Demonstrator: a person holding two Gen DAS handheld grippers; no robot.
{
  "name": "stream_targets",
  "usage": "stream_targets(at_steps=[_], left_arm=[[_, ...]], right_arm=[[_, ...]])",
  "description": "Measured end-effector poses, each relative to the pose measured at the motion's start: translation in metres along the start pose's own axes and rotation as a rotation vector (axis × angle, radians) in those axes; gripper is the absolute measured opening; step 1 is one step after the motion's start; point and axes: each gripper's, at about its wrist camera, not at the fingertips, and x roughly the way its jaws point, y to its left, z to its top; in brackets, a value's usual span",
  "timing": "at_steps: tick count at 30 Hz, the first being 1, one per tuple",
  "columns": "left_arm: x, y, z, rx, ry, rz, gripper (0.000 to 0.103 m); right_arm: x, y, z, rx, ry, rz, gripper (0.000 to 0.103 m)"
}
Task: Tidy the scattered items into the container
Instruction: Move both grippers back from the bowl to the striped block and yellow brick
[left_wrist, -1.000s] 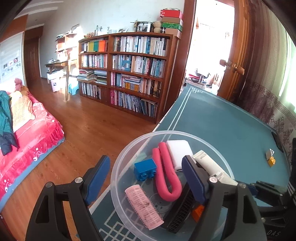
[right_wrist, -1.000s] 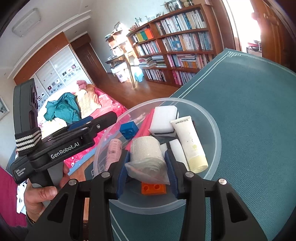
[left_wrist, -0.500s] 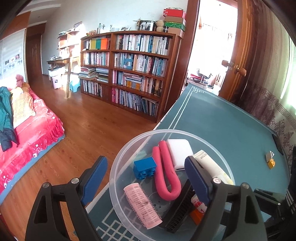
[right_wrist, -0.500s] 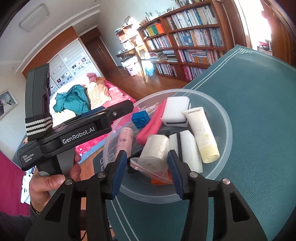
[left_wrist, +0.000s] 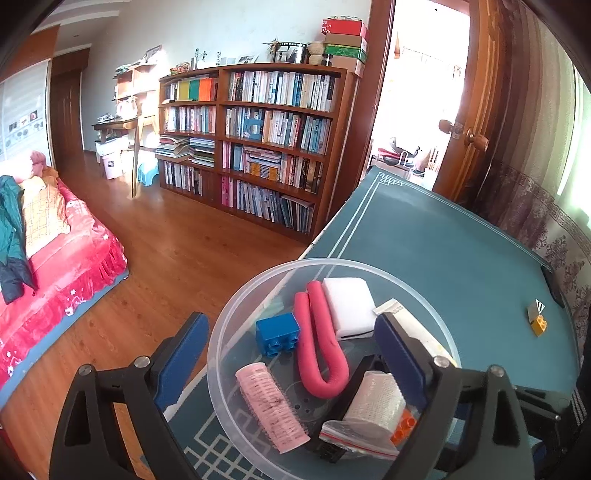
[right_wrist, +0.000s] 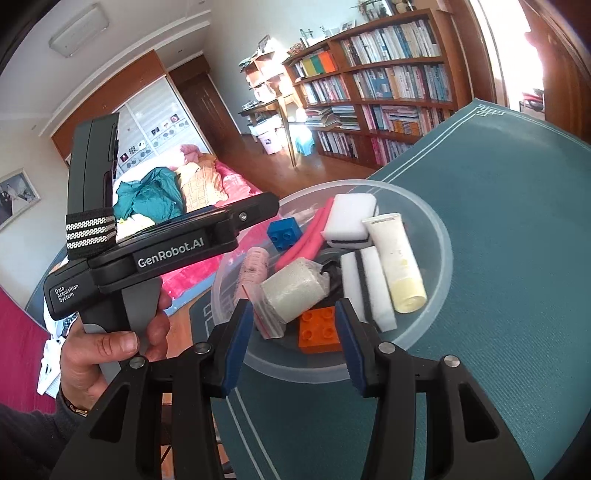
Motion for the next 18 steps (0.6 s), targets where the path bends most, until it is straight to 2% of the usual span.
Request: stream_targets(at_steps=[6,18], left_arm=[[0.002,-0.023,0.000,0.042,-0.004,-0.025,0.101],[0.005,-0.082,-0.003,0.171,0.015,-0.083,0.102]], right_arm=[[-0.024,-0.030,-0.004,0.063,-0.045,-0.082,0.050],[-0.069,-0.100,-0.020,0.205,-0.114,-0.293,0.050]])
